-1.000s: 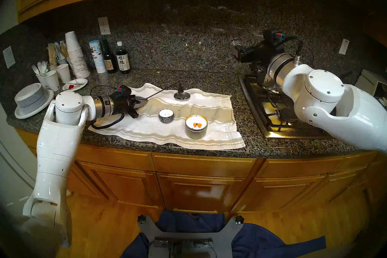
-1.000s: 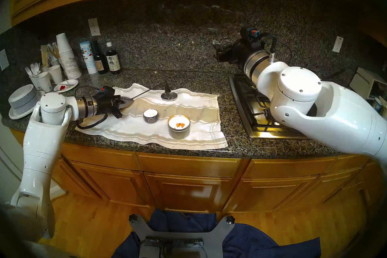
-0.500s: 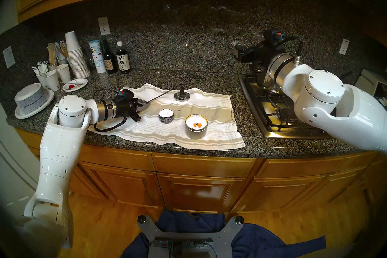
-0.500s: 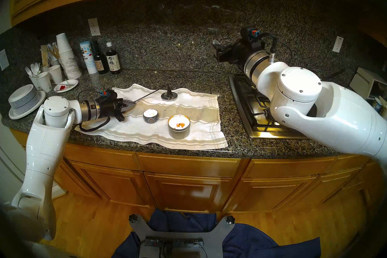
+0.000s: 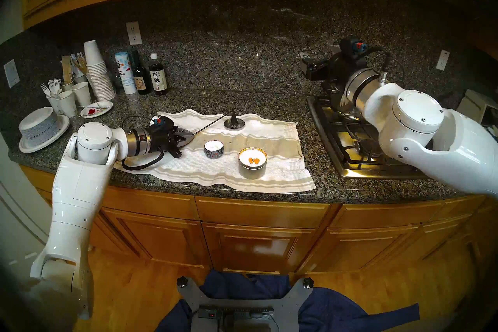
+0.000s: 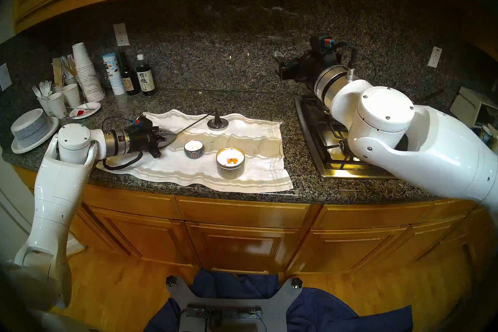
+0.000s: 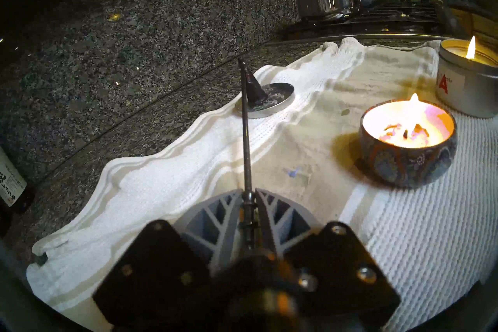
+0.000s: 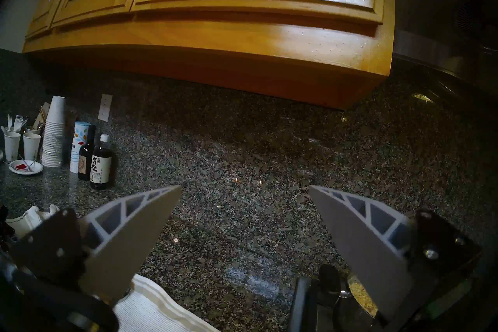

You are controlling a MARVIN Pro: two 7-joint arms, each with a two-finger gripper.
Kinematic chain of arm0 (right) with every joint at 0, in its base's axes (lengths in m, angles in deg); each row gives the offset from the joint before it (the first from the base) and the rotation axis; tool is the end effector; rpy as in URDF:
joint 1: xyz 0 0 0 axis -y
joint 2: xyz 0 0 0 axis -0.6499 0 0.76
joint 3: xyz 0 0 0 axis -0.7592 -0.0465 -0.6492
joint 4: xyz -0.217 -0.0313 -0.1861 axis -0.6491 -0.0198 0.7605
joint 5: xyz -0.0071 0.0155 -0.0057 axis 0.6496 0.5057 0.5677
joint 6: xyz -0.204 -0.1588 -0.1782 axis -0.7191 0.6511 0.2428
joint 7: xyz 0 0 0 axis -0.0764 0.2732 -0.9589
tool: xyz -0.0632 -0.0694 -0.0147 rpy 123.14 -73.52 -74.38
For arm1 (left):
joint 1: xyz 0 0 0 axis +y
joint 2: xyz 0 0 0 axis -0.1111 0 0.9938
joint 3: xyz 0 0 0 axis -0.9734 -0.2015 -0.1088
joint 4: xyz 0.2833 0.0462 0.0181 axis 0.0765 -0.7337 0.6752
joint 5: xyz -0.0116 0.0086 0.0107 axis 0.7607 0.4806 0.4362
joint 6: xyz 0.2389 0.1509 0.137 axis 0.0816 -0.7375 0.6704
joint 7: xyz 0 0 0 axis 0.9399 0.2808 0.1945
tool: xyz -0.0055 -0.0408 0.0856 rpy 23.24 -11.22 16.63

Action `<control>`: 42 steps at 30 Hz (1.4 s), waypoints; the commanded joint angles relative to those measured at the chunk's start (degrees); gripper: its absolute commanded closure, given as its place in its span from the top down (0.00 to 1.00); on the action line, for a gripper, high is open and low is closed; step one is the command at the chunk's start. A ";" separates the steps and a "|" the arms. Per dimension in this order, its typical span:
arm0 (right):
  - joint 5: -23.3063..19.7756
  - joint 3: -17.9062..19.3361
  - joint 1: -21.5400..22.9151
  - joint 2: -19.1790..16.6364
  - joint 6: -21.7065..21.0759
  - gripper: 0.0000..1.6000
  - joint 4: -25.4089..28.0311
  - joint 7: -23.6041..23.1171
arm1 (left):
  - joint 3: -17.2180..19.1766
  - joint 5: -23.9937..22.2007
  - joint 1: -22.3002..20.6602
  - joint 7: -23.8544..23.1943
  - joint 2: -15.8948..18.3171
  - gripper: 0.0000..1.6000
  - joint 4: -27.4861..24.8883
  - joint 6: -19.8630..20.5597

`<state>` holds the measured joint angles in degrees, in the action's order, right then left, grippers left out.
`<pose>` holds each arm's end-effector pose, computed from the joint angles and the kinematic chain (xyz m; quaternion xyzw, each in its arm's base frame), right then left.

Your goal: Put out candle flame

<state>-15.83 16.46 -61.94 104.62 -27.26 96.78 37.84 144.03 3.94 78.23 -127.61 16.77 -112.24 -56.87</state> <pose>0.3982 -0.0099 -0.0253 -0.6314 -0.1670 -0.7570 0.0186 0.4633 0.1285 -0.2003 0.7141 -0.4261 0.5448 0.1080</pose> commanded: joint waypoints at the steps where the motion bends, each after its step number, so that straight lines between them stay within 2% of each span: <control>1: 0.48 1.61 1.63 0.00 0.80 1.00 -0.21 0.03 | -0.28 -0.11 -3.26 -0.10 0.10 0.43 -0.69 -0.46; 15: 0.41 1.66 1.67 -0.30 0.80 1.00 0.08 0.28 | -1.90 0.68 -4.56 0.95 -0.45 0.46 1.78 -0.98; 17: 0.41 1.67 1.68 -0.40 0.77 1.00 0.20 0.39 | -1.72 0.59 -4.42 1.05 -0.35 0.38 1.82 -1.00; 18: 0.41 1.67 1.68 -0.40 0.77 1.00 0.20 0.39 | -1.72 0.59 -4.42 1.05 -0.35 0.38 1.82 -1.00; 19: 0.41 1.66 1.68 -0.43 0.77 1.00 0.23 0.41 | -1.62 0.51 -4.37 1.04 -0.29 0.32 1.78 -0.98; 20: 0.38 1.66 1.66 -0.48 0.81 1.00 0.30 0.48 | -1.31 0.36 -4.20 1.06 -0.18 0.20 1.54 -1.01; 25: 0.32 1.63 1.61 -0.52 0.90 1.00 0.38 0.50 | -0.62 -0.04 -3.82 0.96 0.07 0.24 0.58 -1.02; 27: 0.31 1.60 1.58 -0.51 0.94 1.00 0.40 0.55 | -0.27 -0.28 -3.65 0.92 0.12 0.22 0.07 -1.11; 28: 0.30 1.59 1.57 -0.50 0.95 1.00 0.41 0.57 | 0.00 -0.45 -3.53 1.02 0.07 0.18 -0.22 -1.24; 29: 0.30 1.56 1.55 -0.49 0.95 1.00 0.42 0.57 | 0.41 -0.65 -3.45 1.07 0.14 0.07 -0.75 -1.32; 30: 0.30 1.56 1.55 -0.49 0.95 1.00 0.42 0.57 | 0.41 -0.65 -3.45 1.07 0.14 0.07 -0.75 -1.32; 31: 0.31 1.53 1.53 -0.47 0.98 1.00 0.42 0.60 | 1.14 -1.22 -3.35 1.06 0.05 0.00 -1.52 -1.57; 42: 0.42 1.35 1.44 -0.35 1.19 1.00 0.26 0.79 | 3.76 -3.39 -1.73 0.34 -0.05 0.00 -5.76 -1.21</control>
<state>-15.89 16.33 -61.94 104.19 -26.91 97.22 38.41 145.06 3.12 77.15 -126.82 16.89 -113.16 -58.09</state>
